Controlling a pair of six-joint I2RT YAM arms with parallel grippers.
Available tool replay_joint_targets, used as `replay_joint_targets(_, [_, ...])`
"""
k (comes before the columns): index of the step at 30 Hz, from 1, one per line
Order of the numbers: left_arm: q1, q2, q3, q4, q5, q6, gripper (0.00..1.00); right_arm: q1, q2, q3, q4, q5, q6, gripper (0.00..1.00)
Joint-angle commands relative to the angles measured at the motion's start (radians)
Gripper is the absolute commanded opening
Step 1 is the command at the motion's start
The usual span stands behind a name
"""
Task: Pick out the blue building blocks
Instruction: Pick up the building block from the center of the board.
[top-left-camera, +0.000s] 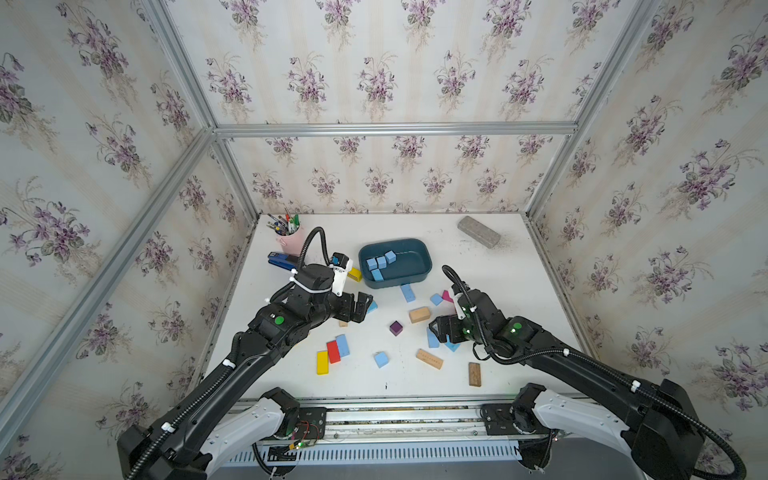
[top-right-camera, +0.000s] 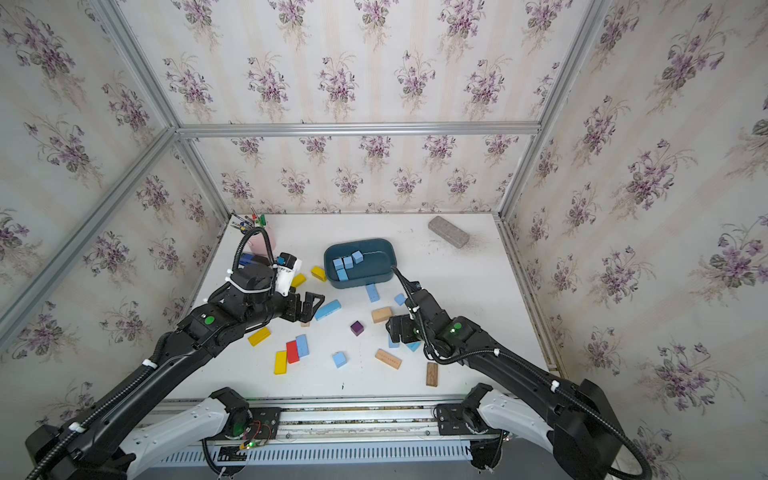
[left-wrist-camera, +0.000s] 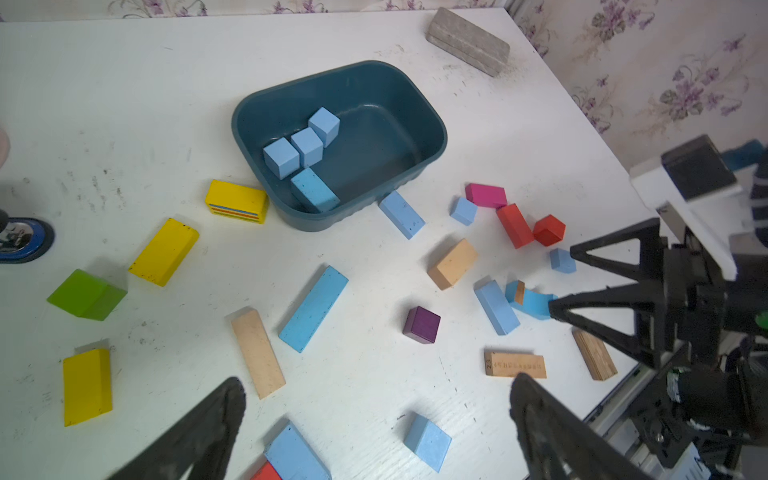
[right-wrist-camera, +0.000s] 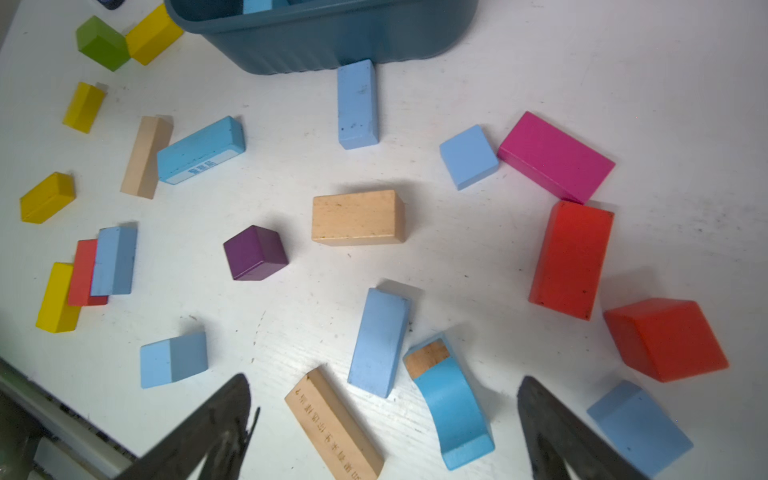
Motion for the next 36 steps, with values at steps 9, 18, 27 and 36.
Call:
replay_joint_targets(9, [0.000, -0.058, -0.026, -0.051, 0.121, 0.160, 0.99, 0.001, 0.191, 0.109, -0.004, 0.190, 0.061, 0.68])
replay_joint_targets(18, [-0.001, -0.129, -0.071, -0.050, 0.093, 0.149, 0.99, 0.092, 0.285, 0.136, -0.065, 0.142, 0.106, 0.62])
replay_joint_targets(27, [-0.001, -0.143, -0.072, -0.048, 0.114, 0.155, 0.99, 0.133, 0.405, 0.157, -0.039, 0.146, 0.154, 0.51])
replay_joint_targets(36, [-0.001, -0.151, -0.075, -0.048, 0.115, 0.157, 0.99, 0.147, 0.517, 0.205, -0.043, 0.172, 0.142, 0.45])
